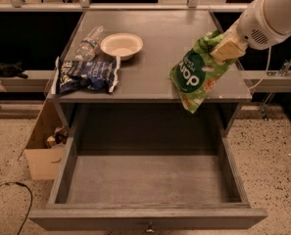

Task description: Pick green rice chip bag from top drawer and place on counter

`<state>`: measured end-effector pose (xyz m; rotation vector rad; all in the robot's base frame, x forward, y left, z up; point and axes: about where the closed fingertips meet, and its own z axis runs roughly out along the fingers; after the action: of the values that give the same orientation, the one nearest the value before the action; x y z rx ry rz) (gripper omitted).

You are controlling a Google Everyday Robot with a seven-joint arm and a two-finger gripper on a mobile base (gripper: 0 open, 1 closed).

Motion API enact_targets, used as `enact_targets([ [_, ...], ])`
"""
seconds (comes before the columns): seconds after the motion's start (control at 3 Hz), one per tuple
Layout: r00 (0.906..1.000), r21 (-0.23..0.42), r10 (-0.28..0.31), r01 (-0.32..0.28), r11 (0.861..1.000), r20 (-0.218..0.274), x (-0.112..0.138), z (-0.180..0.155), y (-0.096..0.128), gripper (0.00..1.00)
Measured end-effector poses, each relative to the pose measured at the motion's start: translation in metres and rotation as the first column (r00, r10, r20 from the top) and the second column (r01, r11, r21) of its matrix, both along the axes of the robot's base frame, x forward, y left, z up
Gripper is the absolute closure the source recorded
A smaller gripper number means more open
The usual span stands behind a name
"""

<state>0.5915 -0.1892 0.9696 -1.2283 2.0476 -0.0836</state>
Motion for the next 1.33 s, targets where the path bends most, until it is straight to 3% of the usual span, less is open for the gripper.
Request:
enact_targets([
  [0.67, 0.9981, -0.028, 0.058, -0.059, 0.998, -0.019, 0.119, -0.035, 0.042, 1.0],
  [1.33, 0.9982, -0.021, 0.06, -0.06, 0.998, -0.006, 0.13, -0.032, 0.045, 0.5],
])
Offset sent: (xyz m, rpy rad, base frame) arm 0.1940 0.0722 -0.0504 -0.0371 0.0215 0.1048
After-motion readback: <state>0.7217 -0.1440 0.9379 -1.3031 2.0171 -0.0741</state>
